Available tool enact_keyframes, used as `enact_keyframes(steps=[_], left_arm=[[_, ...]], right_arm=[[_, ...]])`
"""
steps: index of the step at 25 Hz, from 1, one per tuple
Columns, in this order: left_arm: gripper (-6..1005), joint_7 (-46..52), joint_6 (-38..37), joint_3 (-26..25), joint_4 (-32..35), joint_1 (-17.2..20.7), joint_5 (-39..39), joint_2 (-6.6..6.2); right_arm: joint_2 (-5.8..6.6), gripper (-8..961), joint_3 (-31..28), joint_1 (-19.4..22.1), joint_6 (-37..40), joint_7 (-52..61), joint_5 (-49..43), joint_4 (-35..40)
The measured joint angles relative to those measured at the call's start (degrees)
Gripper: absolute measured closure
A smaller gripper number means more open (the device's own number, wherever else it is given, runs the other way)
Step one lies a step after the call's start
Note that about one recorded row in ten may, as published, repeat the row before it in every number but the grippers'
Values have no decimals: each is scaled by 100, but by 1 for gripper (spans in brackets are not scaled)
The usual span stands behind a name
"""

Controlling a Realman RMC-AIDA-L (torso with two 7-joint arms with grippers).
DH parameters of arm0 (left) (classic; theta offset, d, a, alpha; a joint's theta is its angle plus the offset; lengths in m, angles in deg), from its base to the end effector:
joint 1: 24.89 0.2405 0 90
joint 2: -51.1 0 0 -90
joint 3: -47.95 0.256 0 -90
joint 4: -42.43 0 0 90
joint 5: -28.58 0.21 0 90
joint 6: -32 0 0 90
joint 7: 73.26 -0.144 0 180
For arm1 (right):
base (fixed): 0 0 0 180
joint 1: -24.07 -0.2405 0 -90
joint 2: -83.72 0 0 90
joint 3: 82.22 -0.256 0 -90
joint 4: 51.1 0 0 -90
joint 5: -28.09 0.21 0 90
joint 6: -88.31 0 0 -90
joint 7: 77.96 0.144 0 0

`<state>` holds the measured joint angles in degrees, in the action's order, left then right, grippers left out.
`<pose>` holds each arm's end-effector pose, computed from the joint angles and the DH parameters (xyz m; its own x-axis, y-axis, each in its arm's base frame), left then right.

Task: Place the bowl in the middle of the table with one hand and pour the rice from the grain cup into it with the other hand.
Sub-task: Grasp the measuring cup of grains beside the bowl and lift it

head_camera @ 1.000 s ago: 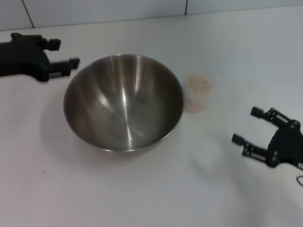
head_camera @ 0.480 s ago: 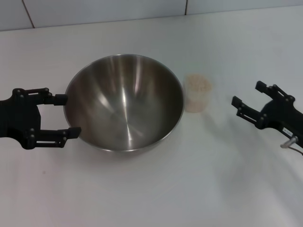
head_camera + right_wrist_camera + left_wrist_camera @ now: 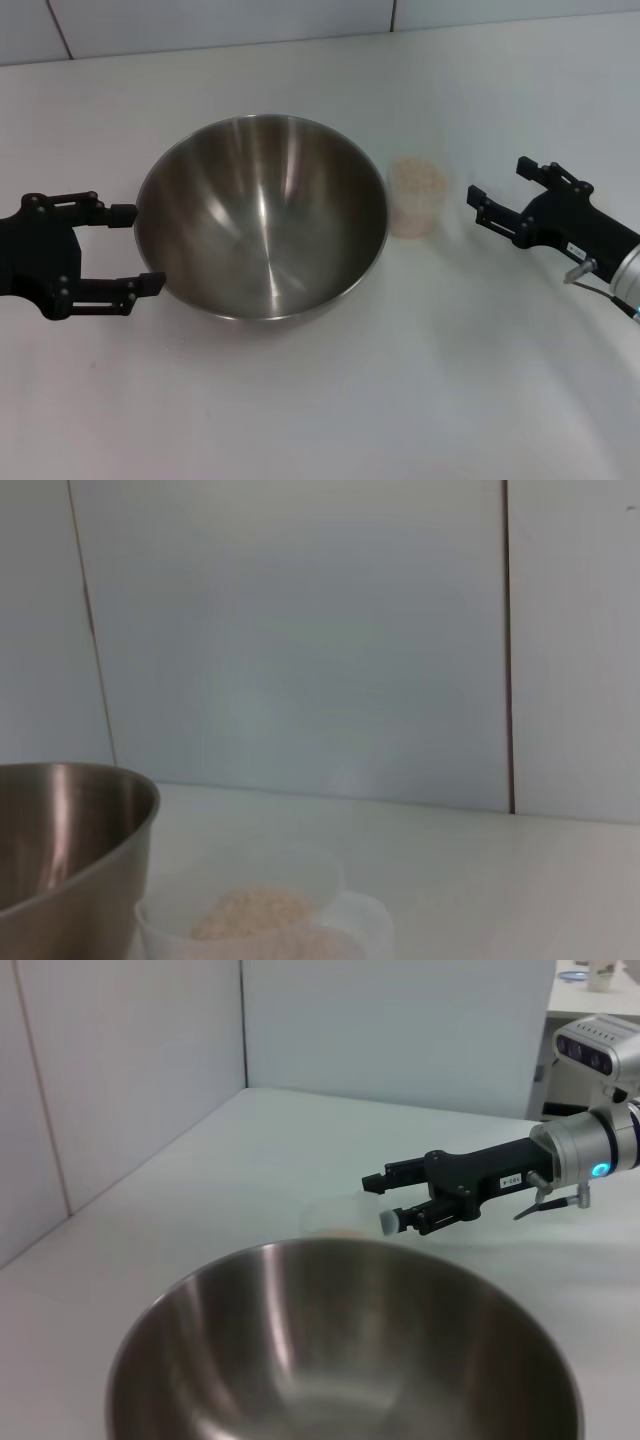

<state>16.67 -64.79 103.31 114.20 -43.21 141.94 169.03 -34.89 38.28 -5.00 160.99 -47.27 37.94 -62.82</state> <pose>-0.2381 0.3009 0.0548 0.9492 0.1710 0.2642 0.2322 -0.9471 -0.2214 0.3589 0.2933 -0.0322 0.7359 -0.2319 -0.6361 -0.6593 -0.4593 -0.5952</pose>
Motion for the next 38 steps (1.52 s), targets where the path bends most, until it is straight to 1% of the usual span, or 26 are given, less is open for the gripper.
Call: enact_keyframes(steps=[9,19,26,29,34,37,38], left_arm=[[181,51,144,-151,-6,-52,160,0],[181,77,250,-168,-6,-66,232,1],[181,135,375,-177,26,-72,290,1],[181,142,380,-177,33,-84,308,1],[181,214,381,-157,14,-182,519,2],[181,232,382,-147,7,-202,572,13],[181,232,382,-147,7,-202,572,13]], right_arm=[[12,162,-5,-150,-395,0,0,224],[16,165,-63,-321,-726,-44,0,433],[21,167,-62,-338,-789,-48,0,507],[-4,168,-62,-313,-867,-97,-1,571],[-10,370,-142,-287,-864,-178,-1,626],[-17,631,-153,-284,-859,-263,-1,668],[-17,649,-153,-284,-859,-263,-1,668]])
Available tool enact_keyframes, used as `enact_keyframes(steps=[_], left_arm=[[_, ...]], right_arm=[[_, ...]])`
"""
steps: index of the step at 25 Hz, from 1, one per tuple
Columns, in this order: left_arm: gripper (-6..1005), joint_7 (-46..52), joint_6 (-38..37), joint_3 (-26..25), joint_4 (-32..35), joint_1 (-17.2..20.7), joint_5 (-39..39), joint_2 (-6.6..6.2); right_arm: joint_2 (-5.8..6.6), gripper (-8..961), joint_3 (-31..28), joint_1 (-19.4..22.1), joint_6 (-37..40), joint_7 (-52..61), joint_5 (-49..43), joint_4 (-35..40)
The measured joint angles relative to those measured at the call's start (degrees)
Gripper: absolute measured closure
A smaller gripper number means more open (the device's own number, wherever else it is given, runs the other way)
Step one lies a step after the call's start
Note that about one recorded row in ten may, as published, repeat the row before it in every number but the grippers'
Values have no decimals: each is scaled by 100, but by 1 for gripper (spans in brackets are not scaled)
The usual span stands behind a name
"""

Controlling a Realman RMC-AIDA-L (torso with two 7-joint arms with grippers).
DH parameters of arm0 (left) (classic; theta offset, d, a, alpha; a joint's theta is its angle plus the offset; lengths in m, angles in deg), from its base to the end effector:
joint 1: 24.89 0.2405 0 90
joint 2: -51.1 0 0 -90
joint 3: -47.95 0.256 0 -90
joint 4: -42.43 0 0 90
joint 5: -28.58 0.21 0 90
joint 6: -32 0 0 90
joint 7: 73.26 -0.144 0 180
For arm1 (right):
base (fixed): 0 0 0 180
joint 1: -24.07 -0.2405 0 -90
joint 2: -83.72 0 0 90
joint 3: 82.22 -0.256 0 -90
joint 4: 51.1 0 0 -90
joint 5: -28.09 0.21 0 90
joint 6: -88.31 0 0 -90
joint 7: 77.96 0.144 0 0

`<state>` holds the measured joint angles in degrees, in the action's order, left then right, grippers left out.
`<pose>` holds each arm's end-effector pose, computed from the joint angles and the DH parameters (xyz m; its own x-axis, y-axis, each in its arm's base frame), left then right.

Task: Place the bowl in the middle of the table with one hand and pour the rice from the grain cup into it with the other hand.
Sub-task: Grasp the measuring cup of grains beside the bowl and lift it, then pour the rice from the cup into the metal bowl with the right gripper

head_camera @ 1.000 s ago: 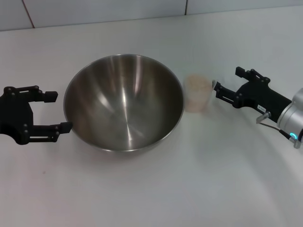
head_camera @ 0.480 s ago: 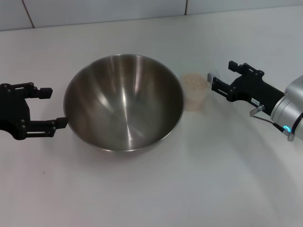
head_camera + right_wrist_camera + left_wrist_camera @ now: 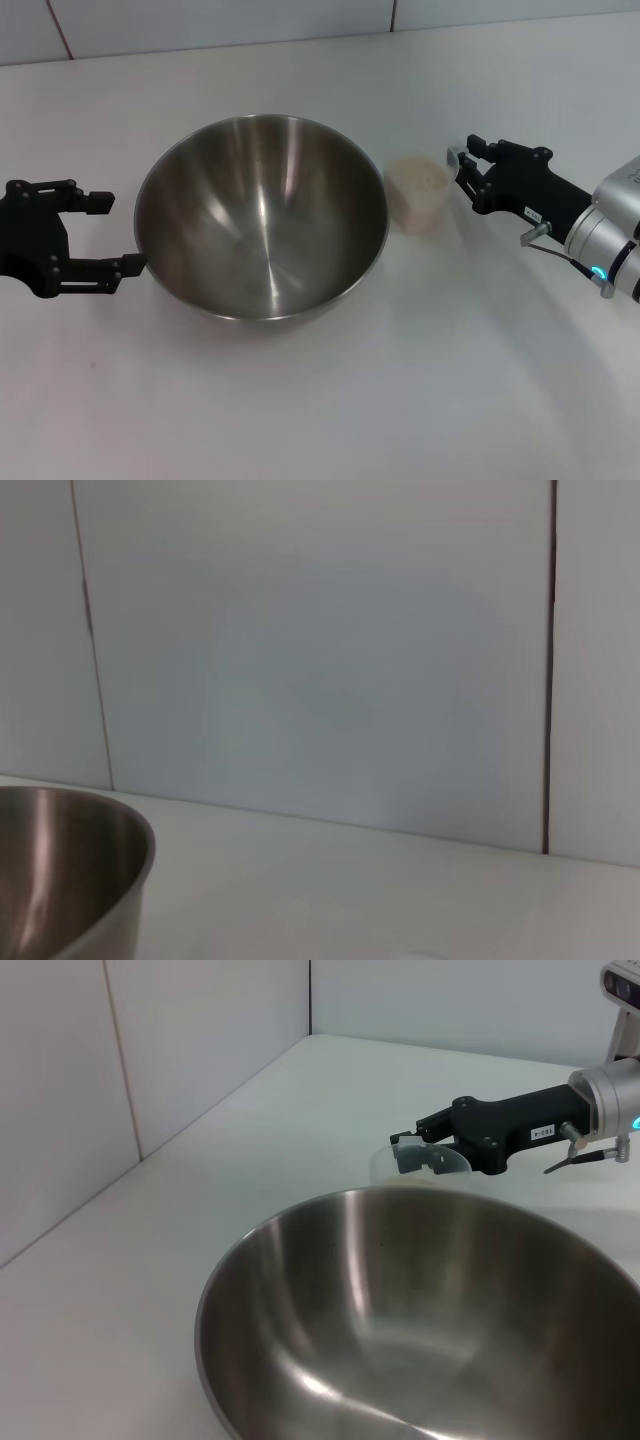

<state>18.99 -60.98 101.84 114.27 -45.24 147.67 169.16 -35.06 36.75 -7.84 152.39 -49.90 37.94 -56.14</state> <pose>-0.2449 0.3168 0.0583 0.9557 0.2183 0.1972 0.2698 -0.9176 -0.2918 0.3352 0.3277 -0.0458 0.7580 -0.2095 -0.6177 -0.6323 -0.4685 -0.6171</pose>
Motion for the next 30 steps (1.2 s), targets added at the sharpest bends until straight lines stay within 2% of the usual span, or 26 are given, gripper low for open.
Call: enact_keyframes(steps=[10,13,15,16,17,19,20,21,23,26,28,30], left_arm=[[181,3,-8,15,4,-18,8,6],[181,4,-14,16,11,-23,8,6],[181,4,-33,15,32,-21,-3,6],[181,4,-57,15,57,-14,-22,6],[181,4,-57,15,57,-14,-22,6],[181,3,-79,15,65,-13,-26,5],[181,3,-85,18,66,-15,-27,5],[181,3,-95,32,70,-22,-28,7],[181,3,-99,75,75,-57,-30,17],[181,3,-98,94,77,-62,-30,18],[181,3,-102,123,82,-69,-31,19],[181,3,-107,187,112,-70,-33,27]], right_arm=[[-3,826,-23,14,32,-17,0,12],[-4,885,-210,65,82,-154,0,45],[-4,924,-465,151,339,-331,0,75],[-3,944,-739,256,756,-494,0,84],[-3,943,-739,256,756,-494,0,84],[3,940,-1026,379,1445,-749,0,88],[5,939,-1126,427,1799,-939,0,97],[5,938,-1241,493,2605,-1508,-6,195],[-2,936,-1202,501,3150,-2415,-95,612],[-5,932,-1123,446,3092,-3096,-294,910],[-28,930,-1089,401,2814,-3938,-594,1228],[-71,928,-1077,419,2210,-4930,-864,1656]])
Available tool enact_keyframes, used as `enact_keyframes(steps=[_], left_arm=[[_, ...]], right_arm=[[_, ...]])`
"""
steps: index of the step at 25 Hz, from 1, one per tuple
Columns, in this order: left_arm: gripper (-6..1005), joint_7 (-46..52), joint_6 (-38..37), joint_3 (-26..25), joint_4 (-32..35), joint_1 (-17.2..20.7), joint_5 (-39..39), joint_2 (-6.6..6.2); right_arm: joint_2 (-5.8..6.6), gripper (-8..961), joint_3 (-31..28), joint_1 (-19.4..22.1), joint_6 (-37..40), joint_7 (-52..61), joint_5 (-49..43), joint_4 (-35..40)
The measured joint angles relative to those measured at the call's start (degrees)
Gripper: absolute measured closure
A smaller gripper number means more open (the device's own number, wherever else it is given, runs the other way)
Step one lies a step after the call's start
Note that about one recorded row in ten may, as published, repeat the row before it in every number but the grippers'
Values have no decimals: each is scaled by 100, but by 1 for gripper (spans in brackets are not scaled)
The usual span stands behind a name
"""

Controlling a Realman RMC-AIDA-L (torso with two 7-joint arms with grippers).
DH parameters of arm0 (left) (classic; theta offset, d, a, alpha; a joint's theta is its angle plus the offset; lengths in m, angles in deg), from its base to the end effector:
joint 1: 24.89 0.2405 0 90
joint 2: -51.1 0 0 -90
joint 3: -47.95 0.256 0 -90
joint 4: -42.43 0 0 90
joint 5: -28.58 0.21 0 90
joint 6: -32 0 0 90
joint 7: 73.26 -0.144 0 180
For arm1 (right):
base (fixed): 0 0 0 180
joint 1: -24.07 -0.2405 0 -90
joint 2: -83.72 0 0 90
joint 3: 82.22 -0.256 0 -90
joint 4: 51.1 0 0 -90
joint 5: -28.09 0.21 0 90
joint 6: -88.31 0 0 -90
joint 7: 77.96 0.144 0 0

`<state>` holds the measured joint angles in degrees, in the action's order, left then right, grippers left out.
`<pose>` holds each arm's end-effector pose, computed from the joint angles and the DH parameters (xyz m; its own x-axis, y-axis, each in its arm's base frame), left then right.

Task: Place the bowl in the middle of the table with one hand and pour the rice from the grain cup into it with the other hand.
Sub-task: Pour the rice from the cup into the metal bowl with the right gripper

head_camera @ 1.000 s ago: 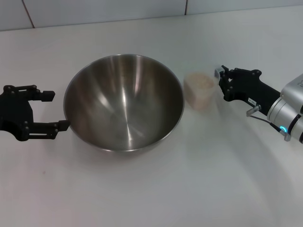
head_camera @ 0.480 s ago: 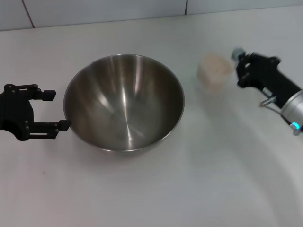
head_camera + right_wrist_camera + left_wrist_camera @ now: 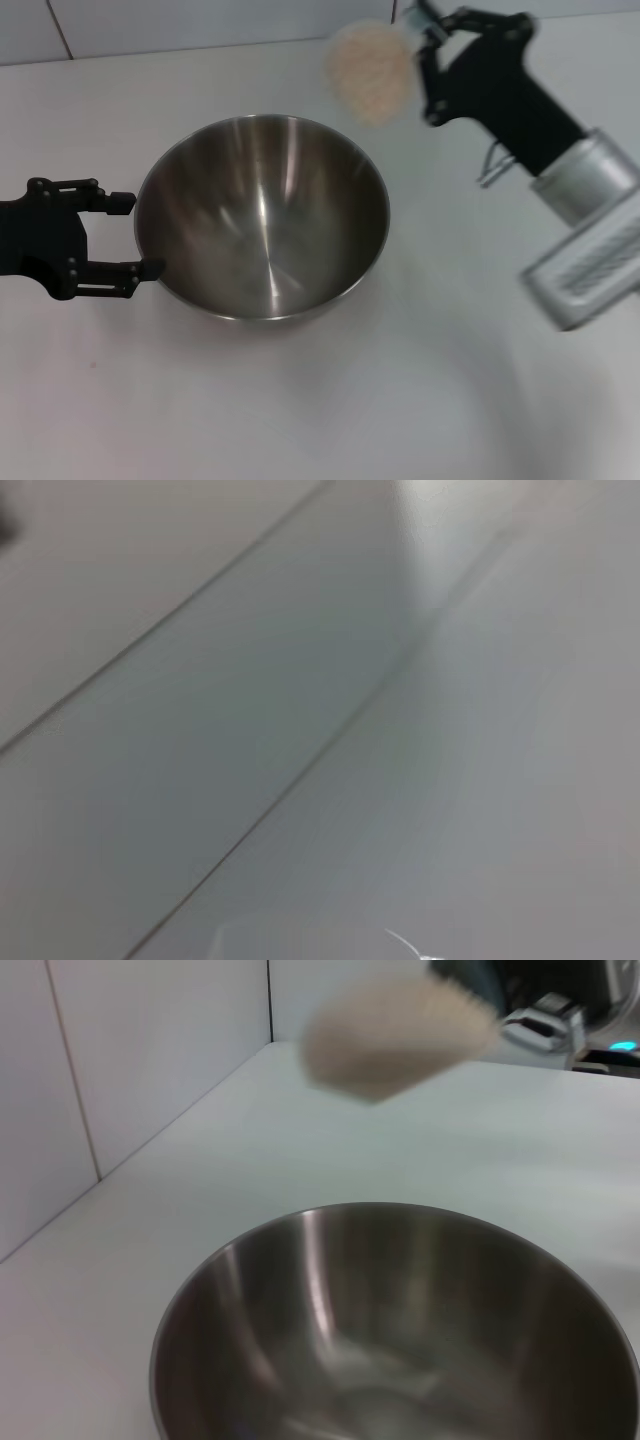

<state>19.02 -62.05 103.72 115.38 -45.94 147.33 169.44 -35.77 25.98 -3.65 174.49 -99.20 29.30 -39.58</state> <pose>-0.2329 0.3169 0.0527 0.9659 0.1802 0.1857 0.2253 -0.9388 -0.2607 0.2351 0.3227 -0.0250 0.7420 0.6432 -0.1890 -0.0161 -0.2646 -0.9642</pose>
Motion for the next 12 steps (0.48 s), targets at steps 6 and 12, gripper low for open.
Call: enact_keyframes(steps=[6,12], left_arm=[[181,2,-21,12,8,9,-3,4],[181,23,-26,13,8,10,-3,5]], right_arm=[[-37,921,569,221,-1409,-2617,-215,1039],[-38,914,1164,352,-1952,-5124,-199,1489]])
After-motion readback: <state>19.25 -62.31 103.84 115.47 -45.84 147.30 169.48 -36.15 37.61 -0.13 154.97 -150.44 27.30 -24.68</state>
